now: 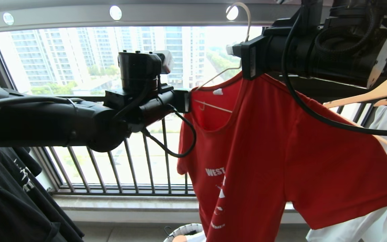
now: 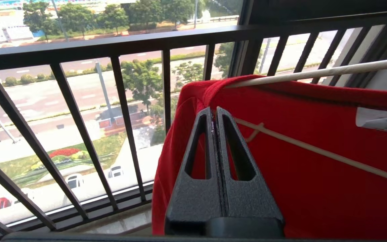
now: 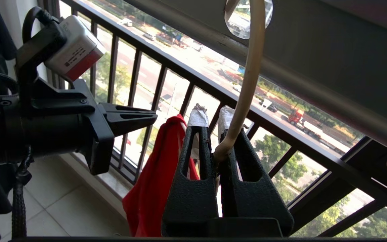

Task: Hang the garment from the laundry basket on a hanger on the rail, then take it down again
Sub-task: Take the clothes off the clothes rack

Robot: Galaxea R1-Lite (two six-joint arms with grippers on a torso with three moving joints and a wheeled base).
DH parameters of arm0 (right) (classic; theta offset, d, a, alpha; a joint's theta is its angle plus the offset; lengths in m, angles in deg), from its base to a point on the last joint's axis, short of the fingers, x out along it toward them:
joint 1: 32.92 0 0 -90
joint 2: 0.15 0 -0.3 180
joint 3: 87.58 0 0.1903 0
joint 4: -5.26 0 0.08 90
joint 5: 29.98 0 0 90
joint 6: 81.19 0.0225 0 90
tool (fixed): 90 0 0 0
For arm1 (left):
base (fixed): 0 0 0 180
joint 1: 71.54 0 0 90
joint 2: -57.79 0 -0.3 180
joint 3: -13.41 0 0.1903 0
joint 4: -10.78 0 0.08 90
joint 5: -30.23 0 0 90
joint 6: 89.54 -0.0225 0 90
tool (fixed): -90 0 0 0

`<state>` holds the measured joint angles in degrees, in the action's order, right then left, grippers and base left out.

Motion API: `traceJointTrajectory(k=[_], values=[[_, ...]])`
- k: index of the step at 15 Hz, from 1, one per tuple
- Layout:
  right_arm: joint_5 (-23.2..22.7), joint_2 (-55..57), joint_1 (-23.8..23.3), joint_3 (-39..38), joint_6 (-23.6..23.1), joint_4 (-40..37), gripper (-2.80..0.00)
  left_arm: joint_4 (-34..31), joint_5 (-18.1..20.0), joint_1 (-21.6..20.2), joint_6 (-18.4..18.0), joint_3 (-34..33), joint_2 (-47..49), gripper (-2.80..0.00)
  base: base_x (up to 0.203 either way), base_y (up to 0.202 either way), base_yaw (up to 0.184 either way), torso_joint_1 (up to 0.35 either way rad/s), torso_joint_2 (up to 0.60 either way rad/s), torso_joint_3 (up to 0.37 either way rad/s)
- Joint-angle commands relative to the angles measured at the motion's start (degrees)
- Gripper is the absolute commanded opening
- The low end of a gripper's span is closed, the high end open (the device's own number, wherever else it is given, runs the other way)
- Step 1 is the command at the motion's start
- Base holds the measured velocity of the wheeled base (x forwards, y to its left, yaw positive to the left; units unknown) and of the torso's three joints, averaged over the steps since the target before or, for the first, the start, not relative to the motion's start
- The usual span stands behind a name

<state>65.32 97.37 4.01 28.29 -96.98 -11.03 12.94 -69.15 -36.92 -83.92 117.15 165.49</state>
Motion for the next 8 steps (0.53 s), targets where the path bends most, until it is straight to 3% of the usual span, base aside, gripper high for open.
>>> traceJointTrajectory(k=[1, 5, 8], values=[[0.05, 0.76, 0.68, -0.04, -0.11, 0.12, -2.8, 1.88, -0.1, 3.45, 0.21, -4.33, -5.85, -2.8, 0.0, 0.0, 0.0, 0.0, 0.0, 0.0], [0.14, 1.18, 1.03, -0.04, -0.11, 0.12, -2.8, 3.12, -0.19, 5.1, 0.35, -6.19, -7.59, -2.8, 0.0, 0.0, 0.0, 0.0, 0.0, 0.0], [0.32, 1.09, 1.03, -0.04, -0.11, 0.04, -2.8, 1.0, -3.0, 4.65, 0.18, -6.02, -7.45, -2.8, 0.0, 0.0, 0.0, 0.0, 0.0, 0.0]])
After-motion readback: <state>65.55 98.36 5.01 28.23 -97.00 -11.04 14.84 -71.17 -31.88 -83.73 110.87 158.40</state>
